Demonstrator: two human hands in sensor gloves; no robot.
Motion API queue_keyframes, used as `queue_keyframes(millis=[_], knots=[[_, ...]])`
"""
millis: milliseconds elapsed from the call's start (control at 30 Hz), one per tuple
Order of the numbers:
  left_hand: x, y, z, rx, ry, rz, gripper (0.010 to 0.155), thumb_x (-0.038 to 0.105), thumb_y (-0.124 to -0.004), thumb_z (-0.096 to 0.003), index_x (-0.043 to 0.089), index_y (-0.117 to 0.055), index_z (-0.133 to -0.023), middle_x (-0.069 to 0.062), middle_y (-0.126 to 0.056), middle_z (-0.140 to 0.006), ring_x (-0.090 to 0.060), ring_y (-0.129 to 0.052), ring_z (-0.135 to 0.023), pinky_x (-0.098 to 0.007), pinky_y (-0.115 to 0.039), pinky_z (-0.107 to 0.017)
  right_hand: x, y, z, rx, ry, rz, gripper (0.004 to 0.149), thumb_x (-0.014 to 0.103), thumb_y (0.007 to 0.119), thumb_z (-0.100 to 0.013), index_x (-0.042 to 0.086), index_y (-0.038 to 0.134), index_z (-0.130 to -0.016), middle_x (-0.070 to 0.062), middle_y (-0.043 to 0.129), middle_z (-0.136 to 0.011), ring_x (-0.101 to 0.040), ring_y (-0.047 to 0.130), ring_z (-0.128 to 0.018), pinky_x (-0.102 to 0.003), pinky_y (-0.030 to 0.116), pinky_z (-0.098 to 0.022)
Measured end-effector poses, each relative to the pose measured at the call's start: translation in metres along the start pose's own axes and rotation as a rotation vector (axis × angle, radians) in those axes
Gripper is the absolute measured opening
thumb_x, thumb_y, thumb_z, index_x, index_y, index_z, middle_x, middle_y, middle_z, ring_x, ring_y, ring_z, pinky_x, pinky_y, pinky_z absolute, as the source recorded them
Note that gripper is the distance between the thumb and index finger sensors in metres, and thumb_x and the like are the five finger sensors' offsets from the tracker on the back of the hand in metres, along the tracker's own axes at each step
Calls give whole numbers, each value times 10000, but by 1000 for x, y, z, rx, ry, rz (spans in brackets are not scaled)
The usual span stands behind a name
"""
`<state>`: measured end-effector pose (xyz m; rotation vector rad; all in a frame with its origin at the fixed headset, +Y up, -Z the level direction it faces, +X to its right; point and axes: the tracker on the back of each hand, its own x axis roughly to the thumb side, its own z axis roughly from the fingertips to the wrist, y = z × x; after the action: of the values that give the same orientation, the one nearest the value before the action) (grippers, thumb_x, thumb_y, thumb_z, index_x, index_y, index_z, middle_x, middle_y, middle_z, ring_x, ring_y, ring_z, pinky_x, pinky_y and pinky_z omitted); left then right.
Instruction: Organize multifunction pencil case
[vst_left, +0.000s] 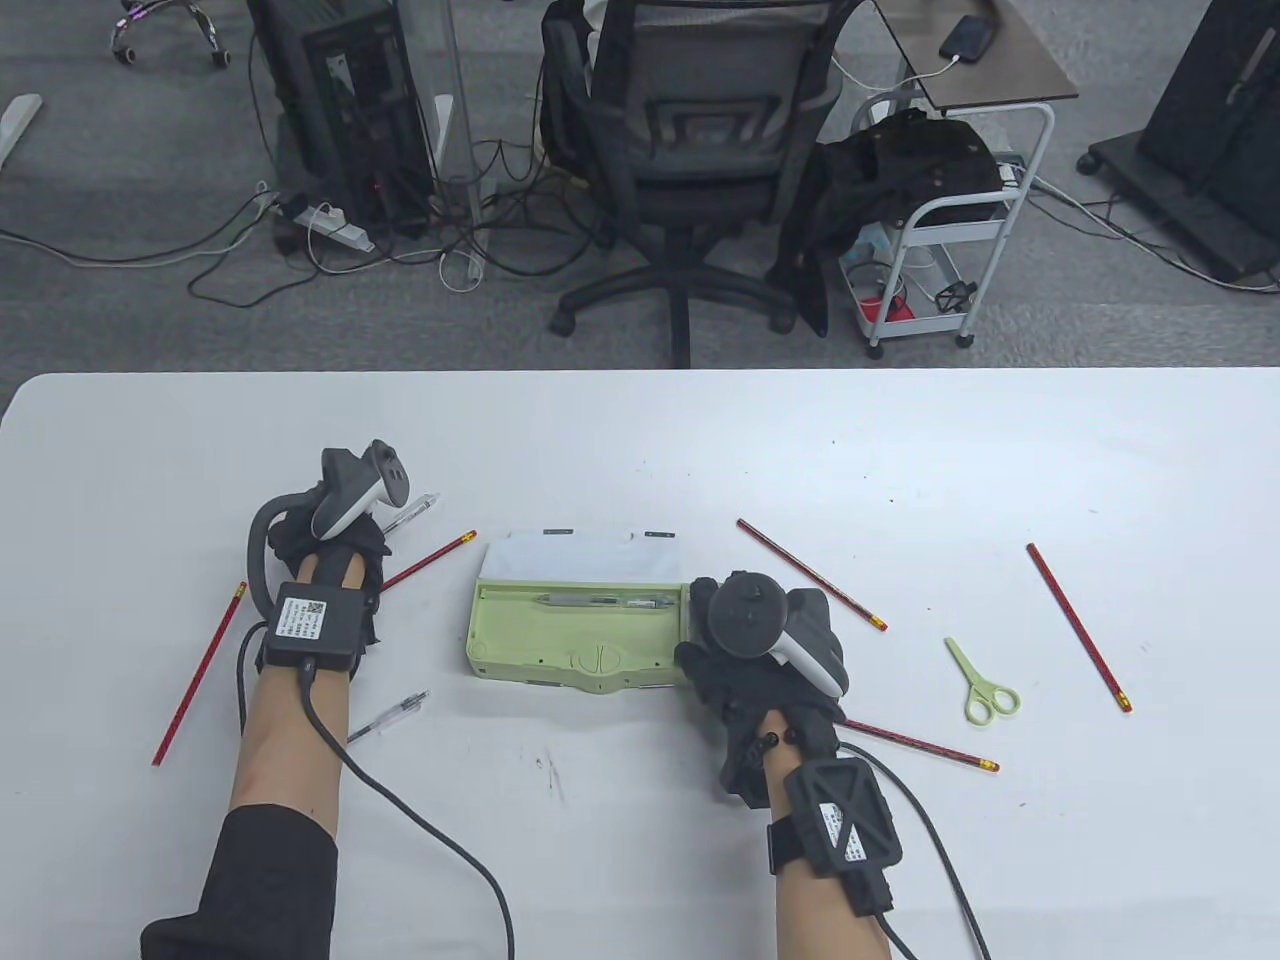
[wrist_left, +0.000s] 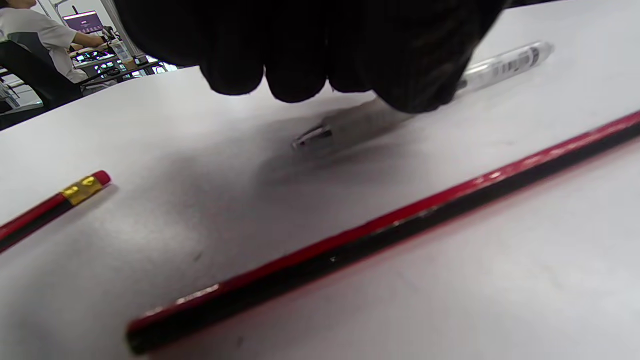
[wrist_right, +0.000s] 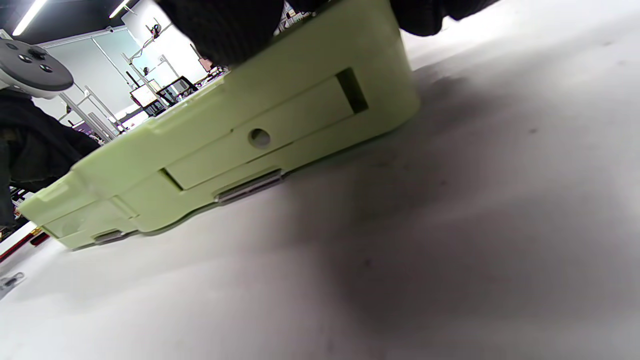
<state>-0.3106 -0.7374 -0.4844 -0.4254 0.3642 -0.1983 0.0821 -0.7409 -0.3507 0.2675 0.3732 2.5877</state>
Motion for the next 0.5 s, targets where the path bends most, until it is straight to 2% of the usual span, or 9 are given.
queue_keyframes(millis=[500], knots=[[10, -3, 1, 91, 25, -76, 462, 338, -854, -487, 230, -788, -931, -70, -865, -1018, -366, -850, -957, -615, -680, -718, -1, 1, 0, 4, 6, -8, 752, 321, 671, -542, 14, 302, -1120, -412, 155, -1061, -595, 471, -981, -635, 502, -707]])
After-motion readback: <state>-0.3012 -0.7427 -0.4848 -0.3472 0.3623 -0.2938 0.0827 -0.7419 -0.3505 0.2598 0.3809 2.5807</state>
